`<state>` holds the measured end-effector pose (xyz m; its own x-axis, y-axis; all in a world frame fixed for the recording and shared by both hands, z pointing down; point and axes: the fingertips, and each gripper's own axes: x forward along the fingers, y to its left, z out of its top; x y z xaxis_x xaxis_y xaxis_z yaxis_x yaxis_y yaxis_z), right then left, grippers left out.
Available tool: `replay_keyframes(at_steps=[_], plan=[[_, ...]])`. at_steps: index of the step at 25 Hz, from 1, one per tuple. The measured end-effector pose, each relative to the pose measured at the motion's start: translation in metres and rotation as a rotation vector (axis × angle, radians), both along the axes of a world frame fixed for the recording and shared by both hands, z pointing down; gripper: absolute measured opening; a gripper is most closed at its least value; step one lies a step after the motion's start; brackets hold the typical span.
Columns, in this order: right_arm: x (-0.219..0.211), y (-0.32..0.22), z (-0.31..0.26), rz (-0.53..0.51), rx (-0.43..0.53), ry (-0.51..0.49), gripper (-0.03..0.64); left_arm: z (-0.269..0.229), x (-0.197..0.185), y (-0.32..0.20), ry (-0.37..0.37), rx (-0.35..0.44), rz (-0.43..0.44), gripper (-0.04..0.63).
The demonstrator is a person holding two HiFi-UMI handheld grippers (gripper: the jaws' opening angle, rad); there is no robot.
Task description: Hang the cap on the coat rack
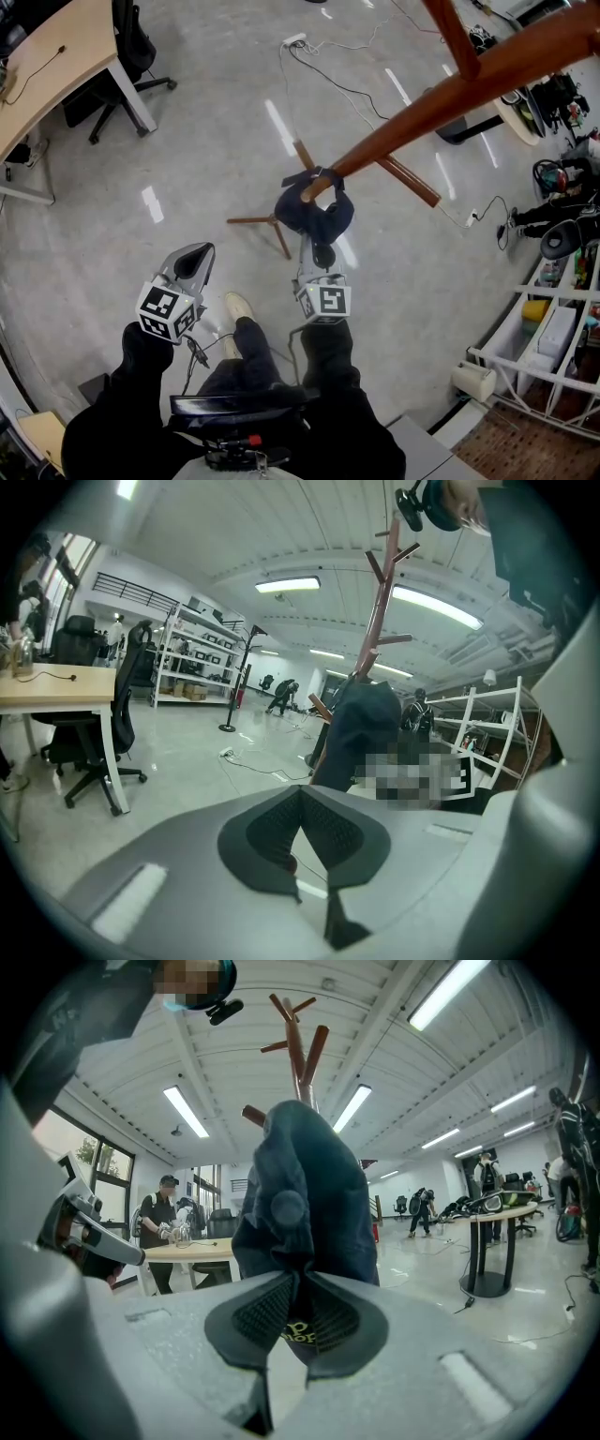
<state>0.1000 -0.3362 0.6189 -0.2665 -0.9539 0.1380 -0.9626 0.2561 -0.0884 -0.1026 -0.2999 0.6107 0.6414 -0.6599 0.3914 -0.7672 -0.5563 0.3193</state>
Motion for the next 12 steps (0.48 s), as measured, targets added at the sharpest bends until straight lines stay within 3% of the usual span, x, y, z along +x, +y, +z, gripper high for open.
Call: replay_keyframes(at_steps=[12], plan=[[0.0009,0.0019,0.0074,-0.013,-0.021,-0.006,0.080,0.0033,0.0031,0.0023,-0.006,-0.003,-0.002,0.003]])
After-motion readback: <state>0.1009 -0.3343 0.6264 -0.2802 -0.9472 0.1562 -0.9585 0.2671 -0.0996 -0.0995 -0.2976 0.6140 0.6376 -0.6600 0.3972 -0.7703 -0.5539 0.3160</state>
